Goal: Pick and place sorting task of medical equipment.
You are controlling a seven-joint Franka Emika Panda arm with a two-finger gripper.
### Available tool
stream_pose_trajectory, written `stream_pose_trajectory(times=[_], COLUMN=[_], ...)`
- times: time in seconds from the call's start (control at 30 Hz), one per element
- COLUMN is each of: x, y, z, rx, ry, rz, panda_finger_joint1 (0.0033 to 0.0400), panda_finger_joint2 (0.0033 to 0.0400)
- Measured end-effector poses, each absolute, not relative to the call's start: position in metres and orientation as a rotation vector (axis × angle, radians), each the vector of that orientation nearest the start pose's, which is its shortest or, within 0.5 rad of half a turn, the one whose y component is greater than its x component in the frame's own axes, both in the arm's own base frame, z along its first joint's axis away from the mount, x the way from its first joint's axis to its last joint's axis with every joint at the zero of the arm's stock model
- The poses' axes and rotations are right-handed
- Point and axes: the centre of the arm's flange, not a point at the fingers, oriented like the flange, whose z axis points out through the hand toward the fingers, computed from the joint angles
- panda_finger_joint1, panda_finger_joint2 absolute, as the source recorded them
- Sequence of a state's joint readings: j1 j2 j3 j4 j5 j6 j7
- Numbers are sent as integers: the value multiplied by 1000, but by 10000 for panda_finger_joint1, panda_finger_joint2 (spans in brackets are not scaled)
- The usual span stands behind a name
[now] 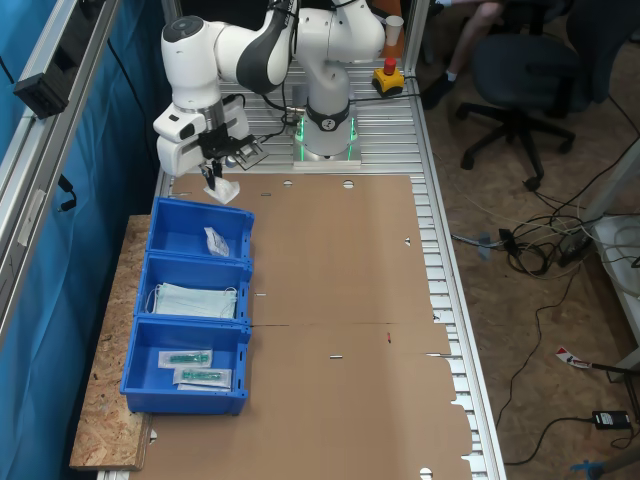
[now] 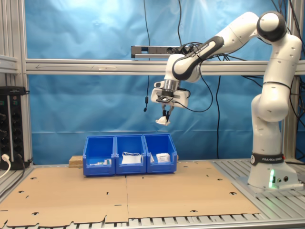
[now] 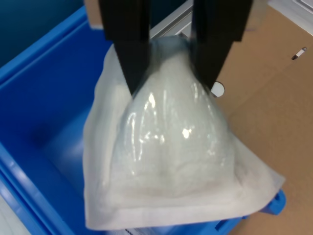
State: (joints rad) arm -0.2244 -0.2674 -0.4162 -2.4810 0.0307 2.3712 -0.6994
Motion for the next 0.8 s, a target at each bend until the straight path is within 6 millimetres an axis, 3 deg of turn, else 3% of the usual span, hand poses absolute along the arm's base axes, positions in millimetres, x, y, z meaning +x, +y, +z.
stream_pose_trajectory(times=[0.8], x=[364], y=[-291], z=[382], rx=[-3108], ry=[-14], rz=[-249], panda_finger_joint1=[61], panda_finger_joint2=[61])
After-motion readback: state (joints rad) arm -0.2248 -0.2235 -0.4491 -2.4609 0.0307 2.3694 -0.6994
